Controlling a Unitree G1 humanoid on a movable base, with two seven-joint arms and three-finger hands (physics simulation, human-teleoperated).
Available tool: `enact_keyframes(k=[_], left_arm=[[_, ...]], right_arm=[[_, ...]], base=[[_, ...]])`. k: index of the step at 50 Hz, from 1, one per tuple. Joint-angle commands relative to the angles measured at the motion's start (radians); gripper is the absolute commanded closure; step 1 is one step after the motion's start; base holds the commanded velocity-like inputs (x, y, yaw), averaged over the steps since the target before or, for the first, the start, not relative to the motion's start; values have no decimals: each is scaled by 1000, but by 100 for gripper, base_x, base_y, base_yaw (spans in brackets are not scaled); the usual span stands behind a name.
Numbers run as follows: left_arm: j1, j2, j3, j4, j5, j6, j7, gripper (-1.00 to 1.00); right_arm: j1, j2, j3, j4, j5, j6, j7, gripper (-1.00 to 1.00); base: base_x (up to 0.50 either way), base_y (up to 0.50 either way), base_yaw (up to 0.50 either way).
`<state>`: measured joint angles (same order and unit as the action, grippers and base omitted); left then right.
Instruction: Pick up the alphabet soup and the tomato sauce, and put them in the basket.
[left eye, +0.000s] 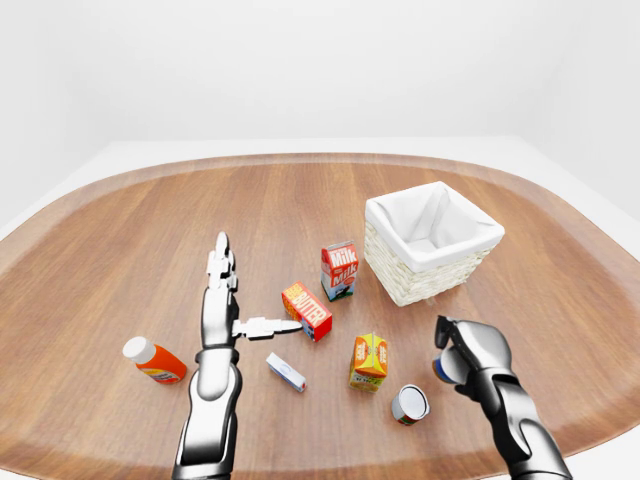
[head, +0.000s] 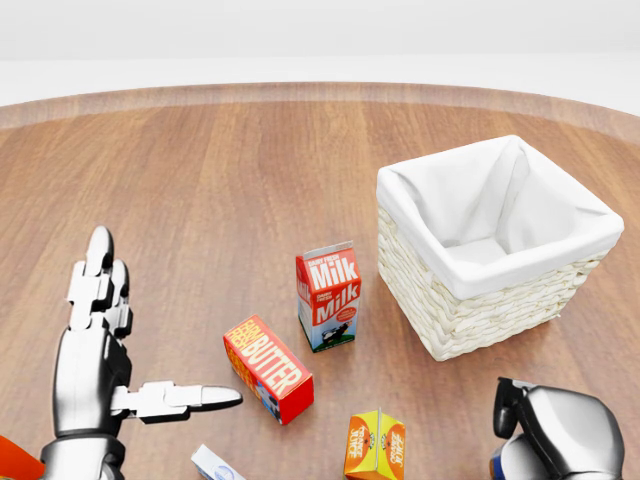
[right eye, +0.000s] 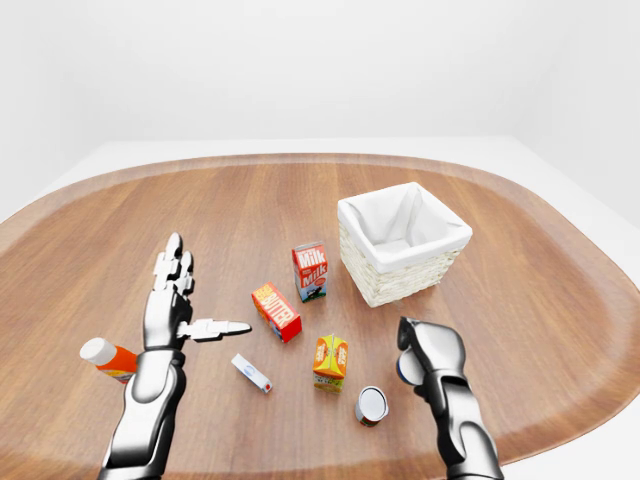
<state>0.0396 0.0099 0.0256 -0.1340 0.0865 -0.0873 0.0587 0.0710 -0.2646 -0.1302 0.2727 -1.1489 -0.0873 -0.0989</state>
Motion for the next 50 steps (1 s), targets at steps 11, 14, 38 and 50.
enact_keyframes(k=[11,14,38,50], left_arm=[[6,0,10,-28,-24,0,-7,-100],[6,0,10,-29,-24,0,-7,-100],[10,0,11,-20,-23,0,-9,-100],[5,0,11,-9,-23,0,-7,-100]], right_arm=[[59,48,-71,-255,27,0,21,100],[61,53,-76,-274,31,0,20,100],[96,97,-133,-502,52,0,-29,100],[77,104,-145,-531,47,0,-29,100]], base=[[0,0,0],[0,0,0],[0,0,0],[0,0,0]])
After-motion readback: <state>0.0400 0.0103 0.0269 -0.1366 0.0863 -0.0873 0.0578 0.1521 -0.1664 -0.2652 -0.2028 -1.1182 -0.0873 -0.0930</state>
